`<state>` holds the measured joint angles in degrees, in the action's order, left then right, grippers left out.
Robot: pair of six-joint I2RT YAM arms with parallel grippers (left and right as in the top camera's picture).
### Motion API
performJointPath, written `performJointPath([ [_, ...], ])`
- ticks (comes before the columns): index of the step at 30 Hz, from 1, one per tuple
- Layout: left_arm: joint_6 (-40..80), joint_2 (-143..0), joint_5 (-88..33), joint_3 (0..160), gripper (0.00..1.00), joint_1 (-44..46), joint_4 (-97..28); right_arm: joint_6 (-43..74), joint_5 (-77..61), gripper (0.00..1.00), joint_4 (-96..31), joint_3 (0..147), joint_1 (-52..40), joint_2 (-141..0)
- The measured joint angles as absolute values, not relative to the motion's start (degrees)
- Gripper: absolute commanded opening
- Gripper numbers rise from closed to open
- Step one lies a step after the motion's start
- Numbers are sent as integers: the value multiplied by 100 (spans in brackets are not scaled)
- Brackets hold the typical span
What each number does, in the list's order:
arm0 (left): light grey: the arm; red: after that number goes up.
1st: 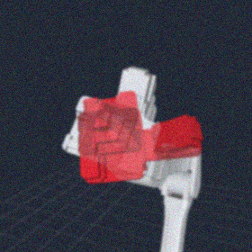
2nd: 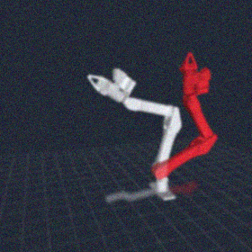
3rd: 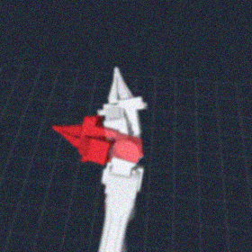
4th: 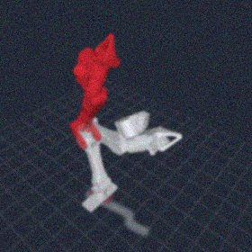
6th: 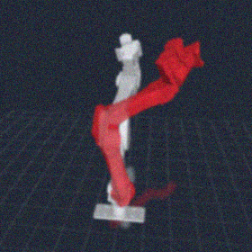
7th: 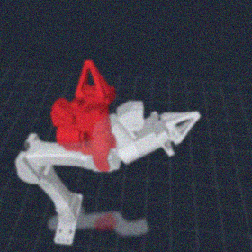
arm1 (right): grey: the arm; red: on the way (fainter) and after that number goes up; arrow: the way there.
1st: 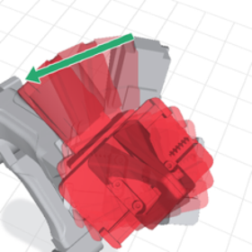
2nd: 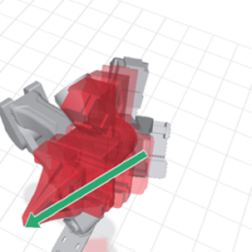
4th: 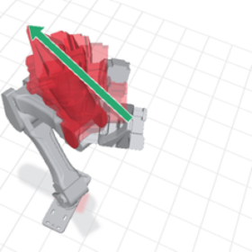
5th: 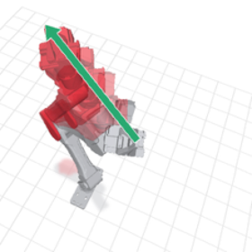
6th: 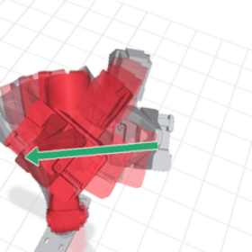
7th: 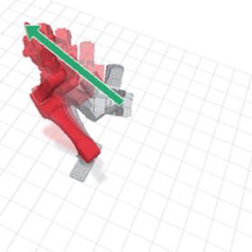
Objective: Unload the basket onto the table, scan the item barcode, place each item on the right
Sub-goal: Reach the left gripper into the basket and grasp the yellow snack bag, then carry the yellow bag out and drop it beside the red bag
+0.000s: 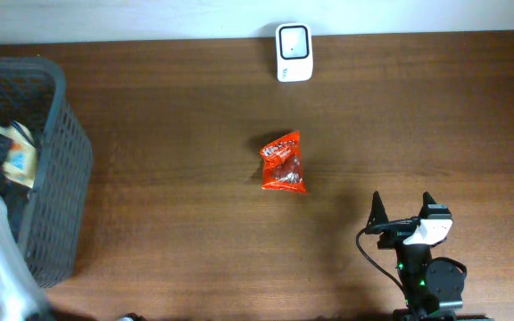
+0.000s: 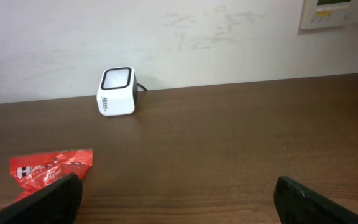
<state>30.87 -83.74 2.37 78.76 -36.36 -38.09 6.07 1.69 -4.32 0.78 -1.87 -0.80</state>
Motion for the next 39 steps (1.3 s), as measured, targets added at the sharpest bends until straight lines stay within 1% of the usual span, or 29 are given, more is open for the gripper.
performJointPath([
  [3, 3089, -6497, 231, 7931, 0, -3634, -3352, 602, 169, 98, -432, 78, -187, -80],
  [4, 3089, -6106, 165, 7940, 0, -3566, -3336, 602, 169, 98, -432, 78, -187, -80],
  [6, 3089, -5599, -460, 7940, 0, -3173, -3273, 604, 169, 98, -432, 78, -187, -80],
  [8, 3089, -5437, -1566, 7940, 0, -2469, -3173, 600, 172, 98, -432, 78, -187, -80],
  [9, 3089, -5459, -1903, 7940, 0, -2209, -3177, 604, 172, 98, -432, 78, -187, -82],
  [10, 3089, -5537, -2156, 7940, 0, -1752, -3194, 600, 169, 98, -434, 78, -187, -80],
  [11, 3087, -5787, -2609, 7935, 0, -847, -3262, 600, 174, 98, -432, 78, -187, -80],
  [13, 3089, -6160, -2644, 7940, 0, 128, -3295, 602, 172, 98, -432, 78, -187, -80],
  [15, 3087, -6945, -2582, 7940, 1, 1155, -3378, 602, 169, 98, -434, 78, -187, -80],
  [17, 3089, -7738, -2530, 7935, 2, 1769, -3415, 600, 169, 98, -432, 78, -187, -80],
  [18, 3089, -8167, -2526, 7942, 6, 2056, -3393, 604, 169, 98, -432, 78, -187, -75],
  [19, 3089, -8965, -2510, 7933, 9, 2467, -3387, 602, 169, 98, -432, 78, -187, -75],
  [20, 3089, -9376, -2502, 7915, 16, 2602, -3400, 602, 169, 98, -432, 78, -187, -73],
  [22, 3074, -10075, -2473, 7911, 43, 2799, -3404, 600, 169, 98, -432, 78, -187, -73],
  [23, 3052, -10178, -2412, 7905, 51, 2862, -3420, 602, 172, 98, -432, 78, -187, -75],
  [24, 3044, -10186, -2296, 7907, 65, 2921, -3413, 602, 169, 98, -432, 78, -187, -75],
  [25, 3020, -10186, -2182, 7907, 67, 2963, -3385, 600, 172, 98, -432, 78, -187, -75],
  [28, 2661, -10186, -2086, 8025, 67, 2980, -3588, 602, 169, 98, -432, 78, -187, -73],
  [29, 2510, -10184, -2027, 8263, 63, 2961, -3870, 602, 169, 98, -432, 78, -187, -73],
  [30, 2342, -10162, -1763, 8827, 60, 2945, -4246, 604, 169, 99, -432, 78, -187, -75],
  [31, 2300, -10132, -1553, 9056, 45, 2945, -4528, 604, 169, 98, -434, 78, -187, -73],
  [32, 2233, -10082, -996, 9566, 28, 2945, -5142, 602, 169, 98, -432, 78, -187, -73],
  [33, 2202, -9994, -556, 9878, 24, 2945, -5387, 602, 169, 98, -432, 78, -187, -75],
  [34, 2182, -9843, -106, 10047, 22, 2939, -5492, 602, 169, 98, -432, 78, -187, -75],
  [36, 2174, -9745, 231, 10106, 23, 2928, -5614, 602, 169, 98, -432, 78, -187, -73],
  [37, 2176, -9784, 357, 10106, 29, 2928, -5808, 602, 169, 98, -432, 78, -187, -75],
  [39, 2156, -9894, 454, 10106, 37, 2928, -6031, 600, 169, 98, -432, 78, -187, -75],
])
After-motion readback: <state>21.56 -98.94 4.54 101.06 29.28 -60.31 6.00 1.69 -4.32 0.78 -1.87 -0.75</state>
